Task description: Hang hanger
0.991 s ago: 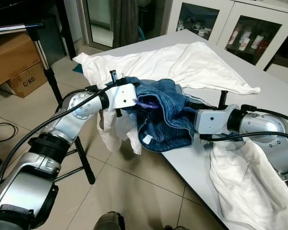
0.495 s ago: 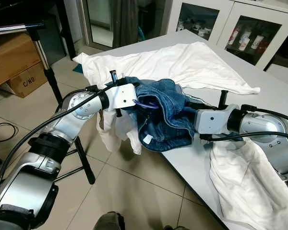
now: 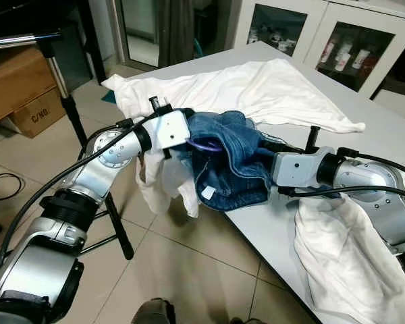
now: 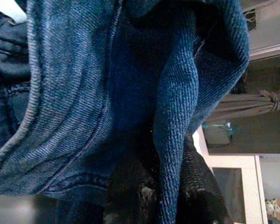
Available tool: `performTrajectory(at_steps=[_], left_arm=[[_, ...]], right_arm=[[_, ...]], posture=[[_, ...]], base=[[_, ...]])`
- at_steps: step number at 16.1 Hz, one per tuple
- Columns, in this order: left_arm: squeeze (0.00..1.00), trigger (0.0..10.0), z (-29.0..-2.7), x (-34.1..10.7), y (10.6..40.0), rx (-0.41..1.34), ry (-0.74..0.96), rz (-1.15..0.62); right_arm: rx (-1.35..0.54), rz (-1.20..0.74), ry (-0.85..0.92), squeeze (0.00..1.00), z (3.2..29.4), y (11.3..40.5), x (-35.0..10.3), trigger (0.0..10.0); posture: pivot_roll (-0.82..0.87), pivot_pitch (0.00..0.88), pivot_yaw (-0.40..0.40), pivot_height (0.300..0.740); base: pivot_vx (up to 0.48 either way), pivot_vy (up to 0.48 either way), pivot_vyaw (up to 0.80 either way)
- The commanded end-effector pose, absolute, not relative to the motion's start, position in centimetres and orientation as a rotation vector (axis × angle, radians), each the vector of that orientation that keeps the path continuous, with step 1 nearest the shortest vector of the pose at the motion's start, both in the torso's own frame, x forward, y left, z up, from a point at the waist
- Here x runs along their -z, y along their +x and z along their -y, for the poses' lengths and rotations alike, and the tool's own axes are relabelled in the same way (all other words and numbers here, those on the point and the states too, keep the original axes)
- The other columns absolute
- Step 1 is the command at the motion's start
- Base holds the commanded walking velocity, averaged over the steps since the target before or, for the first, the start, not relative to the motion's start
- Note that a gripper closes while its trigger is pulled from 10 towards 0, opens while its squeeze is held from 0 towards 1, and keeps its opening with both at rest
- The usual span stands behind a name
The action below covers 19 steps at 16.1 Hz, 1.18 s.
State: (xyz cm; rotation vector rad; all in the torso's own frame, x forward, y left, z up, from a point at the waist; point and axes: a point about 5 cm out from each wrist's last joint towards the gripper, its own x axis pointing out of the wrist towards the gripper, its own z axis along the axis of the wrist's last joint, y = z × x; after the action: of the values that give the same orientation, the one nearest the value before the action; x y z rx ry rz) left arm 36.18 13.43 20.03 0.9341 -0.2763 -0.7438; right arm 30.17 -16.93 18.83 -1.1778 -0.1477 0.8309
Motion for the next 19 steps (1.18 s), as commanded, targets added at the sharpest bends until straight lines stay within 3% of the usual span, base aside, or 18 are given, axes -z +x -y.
performTrajectory(at_steps=[1, 6, 10, 17, 19], left_arm=[[0.0, 10.0, -13.5, -21.1, 36.4, 0.707, 0.92, 0.319], [0.0, 10.0, -13.3, -21.8, 36.2, 0.649, 0.754, 0.391], [0.0, 10.0, -15.6, -20.6, 34.4, 0.648, 0.752, 0.415], [0.0, 10.0, -18.7, -22.2, 34.1, 0.363, 0.548, 0.505], [0.0, 10.0, -19.2, -22.3, 34.2, 0.355, 0.578, 0.493]], right_arm=[[-0.798, 0.142, -1.186, 0.0, 17.5, 30.5, -19.3, 0.0], [-0.764, 0.12, -1.08, 0.0, 17.7, 30.6, -18.3, 0.0], [-0.729, 0.052, -1.048, 0.0, 18.5, 30.9, -16.5, 0.0], [-0.724, 0.059, -0.907, 0.0, 17.1, 31.3, -15.7, 0.0], [-0.731, 0.056, -0.904, 0.0, 17.0, 31.2, -15.4, 0.0]], posture=[[0.09, 0.027, -0.048, 0.74], [0.08, 0.031, -0.042, 0.74], [0.09, 0.03, -0.045, 0.74], [0.11, 0.032, -0.061, 0.74], [0.11, 0.032, -0.061, 0.74]], base=[[0.0, 0.0, 0.0], [0.0, 0.0, 0.0], [0.0, 0.0, 0.0], [0.0, 0.0, 0.0], [0.0, 0.0, 0.0]])
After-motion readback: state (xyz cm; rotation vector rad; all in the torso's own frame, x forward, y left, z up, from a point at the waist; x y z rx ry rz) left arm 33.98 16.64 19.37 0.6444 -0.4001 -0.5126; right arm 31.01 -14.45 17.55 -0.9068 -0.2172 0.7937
